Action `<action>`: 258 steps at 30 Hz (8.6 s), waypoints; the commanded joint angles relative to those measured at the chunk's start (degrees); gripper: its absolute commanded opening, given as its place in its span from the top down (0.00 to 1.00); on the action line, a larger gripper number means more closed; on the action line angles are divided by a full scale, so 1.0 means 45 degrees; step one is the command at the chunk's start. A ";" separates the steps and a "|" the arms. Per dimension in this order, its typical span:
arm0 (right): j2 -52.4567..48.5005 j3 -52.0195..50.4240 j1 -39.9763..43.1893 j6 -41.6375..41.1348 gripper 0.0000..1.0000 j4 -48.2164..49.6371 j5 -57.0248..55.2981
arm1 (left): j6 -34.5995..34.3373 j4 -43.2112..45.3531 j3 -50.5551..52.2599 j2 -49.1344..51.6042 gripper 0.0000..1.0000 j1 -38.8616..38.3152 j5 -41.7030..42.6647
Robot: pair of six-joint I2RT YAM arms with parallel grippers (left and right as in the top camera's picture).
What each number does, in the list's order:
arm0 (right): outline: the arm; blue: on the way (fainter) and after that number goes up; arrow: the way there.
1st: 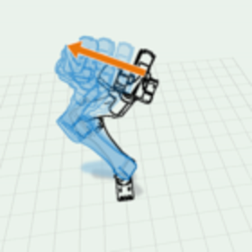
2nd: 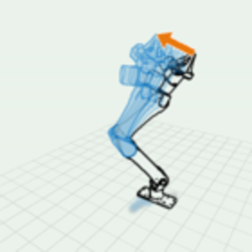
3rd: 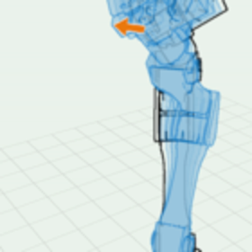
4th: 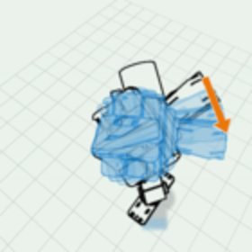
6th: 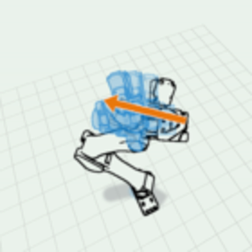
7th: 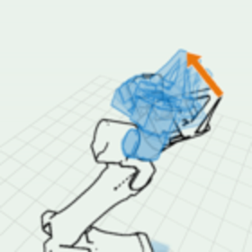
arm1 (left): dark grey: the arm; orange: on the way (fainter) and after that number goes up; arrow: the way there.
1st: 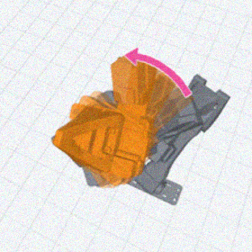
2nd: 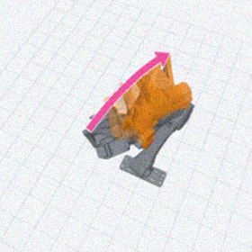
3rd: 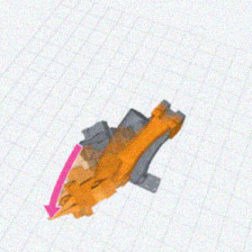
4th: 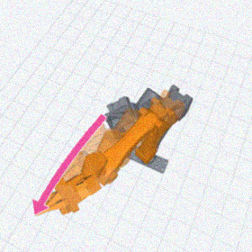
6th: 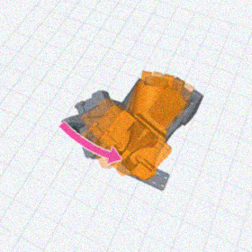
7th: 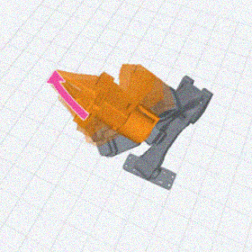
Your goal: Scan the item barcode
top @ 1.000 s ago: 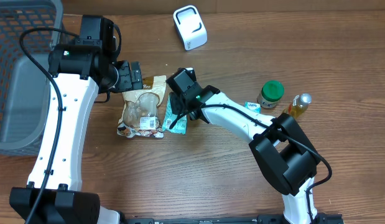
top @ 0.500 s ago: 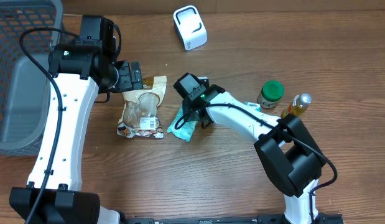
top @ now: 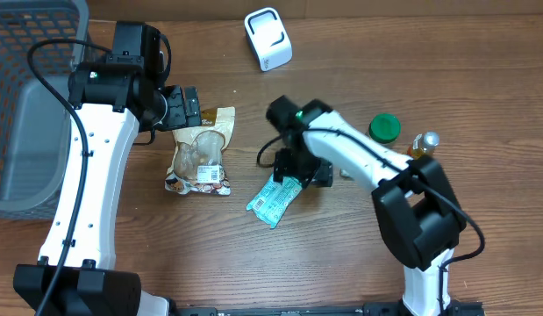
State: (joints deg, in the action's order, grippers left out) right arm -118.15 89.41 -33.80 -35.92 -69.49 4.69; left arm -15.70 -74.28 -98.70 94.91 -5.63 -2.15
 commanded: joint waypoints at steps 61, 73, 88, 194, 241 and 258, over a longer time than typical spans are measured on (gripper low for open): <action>0.0267 0.0952 -0.1860 0.0437 0.71 0.0758 0.2448 | 0.0107 0.0000 0.0019 0.0097 0.01 -0.0029 0.0063; 0.0471 0.1375 0.0097 0.0763 0.57 -0.0350 0.1151 | 0.0107 0.0000 0.0019 0.0097 0.00 -0.0029 0.0063; 0.0471 0.1370 0.0374 0.0758 0.00 -0.0340 0.0058 | 0.0107 0.0000 0.0019 0.0097 0.00 -0.0029 0.0063; 0.0471 0.1370 0.0374 0.0753 0.00 0.2433 0.0058 | 0.0107 -0.0005 0.0019 0.0097 0.00 -0.0029 0.0063; 0.0466 0.1370 0.0374 0.0753 0.00 0.2433 0.0058 | 0.0107 0.0000 0.0019 0.0097 0.01 -0.0029 0.0063; 0.0471 0.1375 0.0374 0.0758 0.00 0.2433 0.0058 | 0.0107 0.1268 0.0019 0.0097 0.00 -0.0029 0.0063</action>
State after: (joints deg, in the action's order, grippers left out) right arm -118.02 94.72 -32.23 -32.58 -58.63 5.54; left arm -15.70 -68.69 -98.67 94.91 -5.63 -2.15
